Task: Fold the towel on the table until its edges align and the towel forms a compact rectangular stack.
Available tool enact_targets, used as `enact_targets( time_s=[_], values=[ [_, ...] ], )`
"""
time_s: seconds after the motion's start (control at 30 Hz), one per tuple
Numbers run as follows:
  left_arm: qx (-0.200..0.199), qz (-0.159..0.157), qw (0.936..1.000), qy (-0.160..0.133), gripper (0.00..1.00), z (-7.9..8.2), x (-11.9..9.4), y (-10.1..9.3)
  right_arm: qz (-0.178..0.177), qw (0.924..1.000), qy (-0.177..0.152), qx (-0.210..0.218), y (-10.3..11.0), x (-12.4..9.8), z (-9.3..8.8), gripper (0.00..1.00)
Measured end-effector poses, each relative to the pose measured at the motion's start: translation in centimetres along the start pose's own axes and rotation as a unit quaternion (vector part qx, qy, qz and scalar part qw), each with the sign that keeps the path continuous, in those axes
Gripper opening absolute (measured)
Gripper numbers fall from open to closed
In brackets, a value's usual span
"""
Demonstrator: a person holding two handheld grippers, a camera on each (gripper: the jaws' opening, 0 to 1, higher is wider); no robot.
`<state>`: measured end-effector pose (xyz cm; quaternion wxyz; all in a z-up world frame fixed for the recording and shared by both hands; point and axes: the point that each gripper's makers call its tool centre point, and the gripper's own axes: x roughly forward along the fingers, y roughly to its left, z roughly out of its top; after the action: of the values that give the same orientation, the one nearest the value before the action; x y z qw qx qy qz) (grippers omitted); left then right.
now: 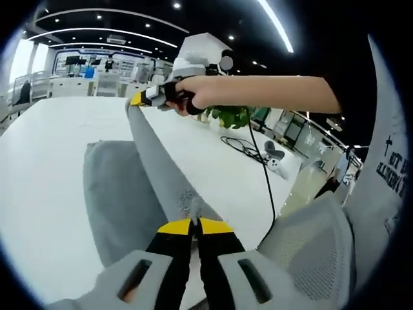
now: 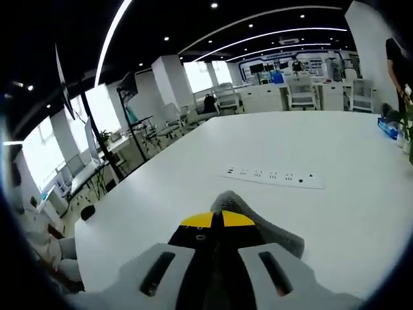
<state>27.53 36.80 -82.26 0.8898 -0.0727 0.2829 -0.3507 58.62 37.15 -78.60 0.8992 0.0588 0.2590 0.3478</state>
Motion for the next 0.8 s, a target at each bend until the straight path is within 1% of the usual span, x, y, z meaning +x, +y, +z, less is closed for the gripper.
enact_targets(
  time_s=[0.03, 0.07, 0.1, 0.2, 0.27, 0.3, 0.37, 0.43, 0.57, 0.67, 0.8],
  values=[
    [-0.007, 0.002, 1.0, 0.001, 0.03, -0.2, -0.1, 0.3, 0.0, 1.0, 0.002, 0.0, 0.2, 0.1, -0.1, 0.0],
    [-0.023, 0.003, 0.9997, 0.007, 0.03, -0.6, -0.2, 0.7, -0.003, 1.0, 0.009, -0.003, 0.2, 0.6, -0.8, 0.0],
    [-0.028, 0.006, 0.9995, 0.008, 0.03, -0.8, -0.3, 1.2, -0.003, 0.9999, 0.011, -0.005, 0.3, 0.8, -1.1, 0.0],
    [-0.037, 0.015, 0.9991, 0.015, 0.03, -1.5, -0.7, 2.2, -0.007, 0.9998, 0.019, -0.004, 0.2, 1.9, -2.0, 0.0],
    [-0.039, 0.018, 0.9989, 0.016, 0.03, -1.7, -0.8, 2.7, -0.009, 0.9997, 0.023, -0.005, 0.3, 2.2, -2.2, 0.0],
    [-0.043, 0.019, 0.9988, 0.017, 0.03, -1.8, -0.9, 2.9, -0.005, 0.9995, 0.022, -0.024, 0.6, 2.5, -2.2, 0.0],
    [-0.044, 0.02, 0.9987, 0.018, 0.03, -2.1, -1.1, 3.2, -0.006, 0.9991, 0.027, -0.032, 0.7, 2.8, -2.7, 0.0],
    [-0.05, 0.02, 0.9982, 0.025, 0.03, -2.6, -1.0, 3.5, -0.003, 0.9988, 0.031, -0.037, 1.2, 3.5, -3.0, 0.0],
    [-0.061, 0.025, 0.997, 0.04, 0.03, -3.7, -1.0, 4.0, -0.004, 0.9982, 0.043, -0.042, 1.6, 4.8, -3.6, 0.0],
    [-0.08, 0.027, 0.9954, 0.045, 0.03, -4.1, -0.9, 4.3, -0.006, 0.9975, 0.053, -0.047, 1.4, 5.6, -4.7, 0.0],
    [-0.09, 0.033, 0.994, 0.052, 0.03, -4.5, -1.0, 4.7, -0.009, 0.9969, 0.062, -0.049, 1.6, 6.6, -5.4, 0.0]
  ],
)
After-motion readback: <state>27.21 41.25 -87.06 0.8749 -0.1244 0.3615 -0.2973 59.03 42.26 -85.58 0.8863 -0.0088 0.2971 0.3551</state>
